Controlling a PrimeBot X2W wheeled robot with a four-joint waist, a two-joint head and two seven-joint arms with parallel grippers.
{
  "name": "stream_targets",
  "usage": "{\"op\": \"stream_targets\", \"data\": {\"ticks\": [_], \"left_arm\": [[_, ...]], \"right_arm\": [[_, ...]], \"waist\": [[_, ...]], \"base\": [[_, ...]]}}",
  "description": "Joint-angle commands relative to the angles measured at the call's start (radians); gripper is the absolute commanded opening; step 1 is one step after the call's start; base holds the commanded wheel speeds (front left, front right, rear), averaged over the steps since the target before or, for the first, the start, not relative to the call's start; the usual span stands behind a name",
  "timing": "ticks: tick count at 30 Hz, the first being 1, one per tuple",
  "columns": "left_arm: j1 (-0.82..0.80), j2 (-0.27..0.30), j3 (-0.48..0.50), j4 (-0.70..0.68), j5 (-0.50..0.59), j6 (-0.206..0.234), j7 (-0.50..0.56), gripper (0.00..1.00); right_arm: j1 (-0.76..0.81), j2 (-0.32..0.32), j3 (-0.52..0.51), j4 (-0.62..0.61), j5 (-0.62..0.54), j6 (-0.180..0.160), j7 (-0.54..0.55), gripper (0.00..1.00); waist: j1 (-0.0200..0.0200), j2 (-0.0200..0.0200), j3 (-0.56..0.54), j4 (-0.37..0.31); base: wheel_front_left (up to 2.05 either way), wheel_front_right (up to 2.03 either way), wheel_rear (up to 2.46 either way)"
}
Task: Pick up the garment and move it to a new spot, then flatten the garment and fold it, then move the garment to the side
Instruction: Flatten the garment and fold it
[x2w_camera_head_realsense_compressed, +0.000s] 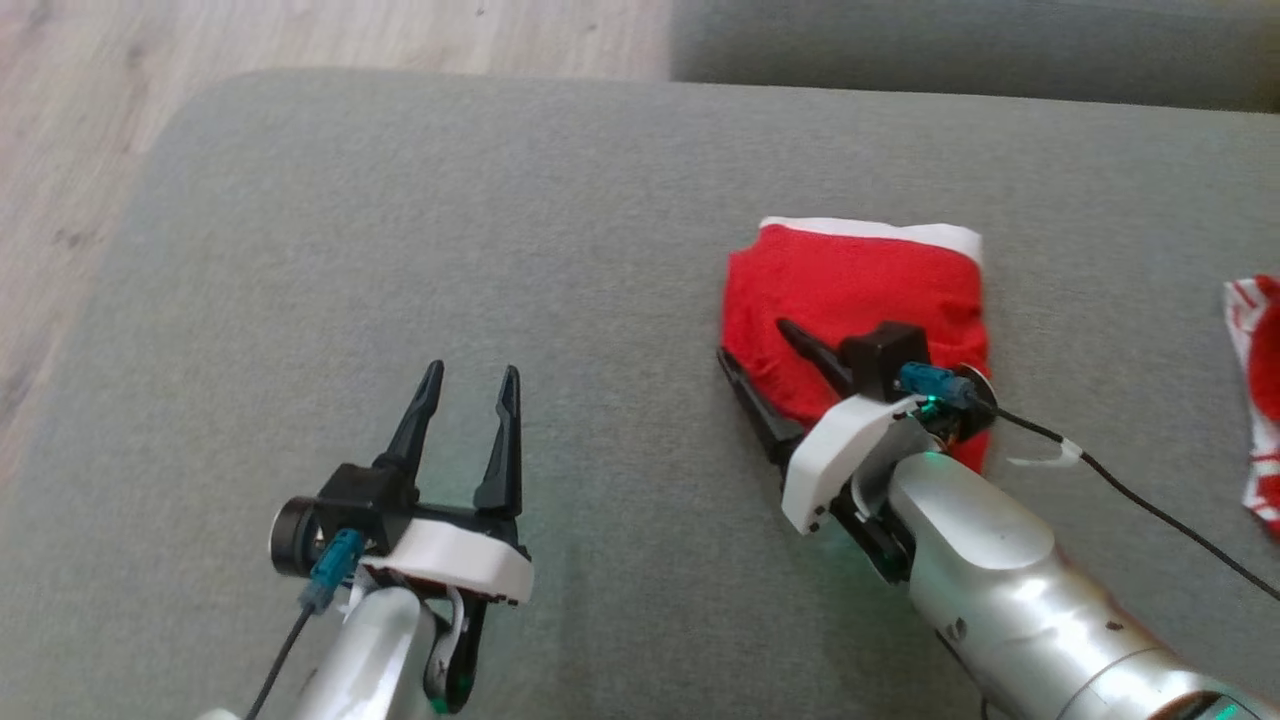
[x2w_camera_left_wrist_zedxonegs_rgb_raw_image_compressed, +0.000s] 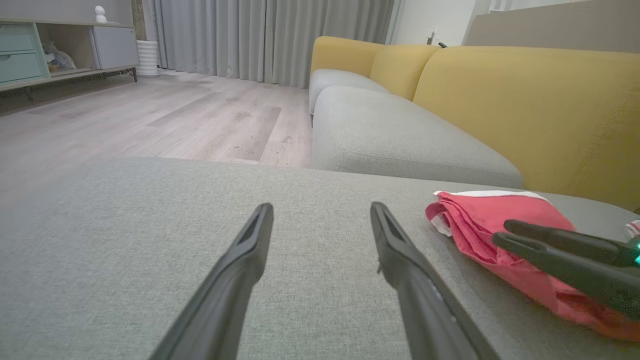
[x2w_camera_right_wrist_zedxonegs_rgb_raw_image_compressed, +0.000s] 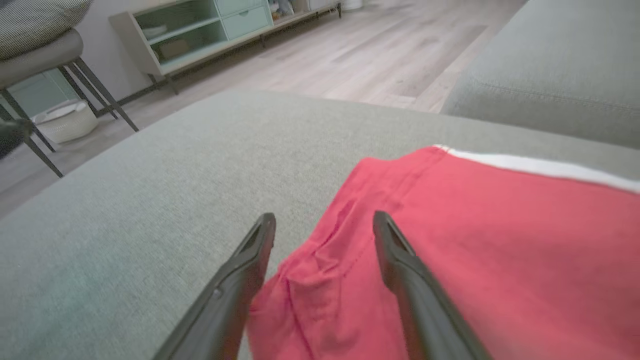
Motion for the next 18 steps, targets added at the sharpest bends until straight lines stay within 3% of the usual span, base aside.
{"op": "stream_targets", "data": {"ticks": [1, 7, 13, 18], "left_arm": [[-0.045, 0.009, 0.037, -0.029, 0.008, -0.001, -0.005, 1.0], [-0.048, 0.009, 0.062, -0.042, 0.015, -0.003, -0.005, 1.0], [-0.044, 0.009, 0.083, -0.053, 0.023, -0.01, -0.005, 1.0], [-0.032, 0.009, 0.095, -0.061, 0.024, -0.014, -0.005, 1.0]], "right_arm": [[0.001, 0.015, 0.003, -0.043, 0.005, -0.001, -0.013, 1.0], [-0.007, 0.013, -0.131, -0.132, 0.007, -0.001, -0.023, 1.0], [0.107, -0.047, -0.385, -0.309, -0.136, -0.001, -0.024, 1.0], [0.248, -0.044, -0.575, -0.442, -0.266, -0.001, -0.024, 1.0]], "waist": [[0.0, -0.0001, -0.013, -0.021], [0.0, -0.0001, -0.029, -0.076], [0.0, -0.0001, -0.051, -0.127], [0.0, -0.0001, -0.058, -0.16]], "base": [[0.0, 0.0, 0.0], [0.0, 0.0, 0.0], [0.0, 0.0, 0.0], [0.0, 0.0, 0.0]]}}
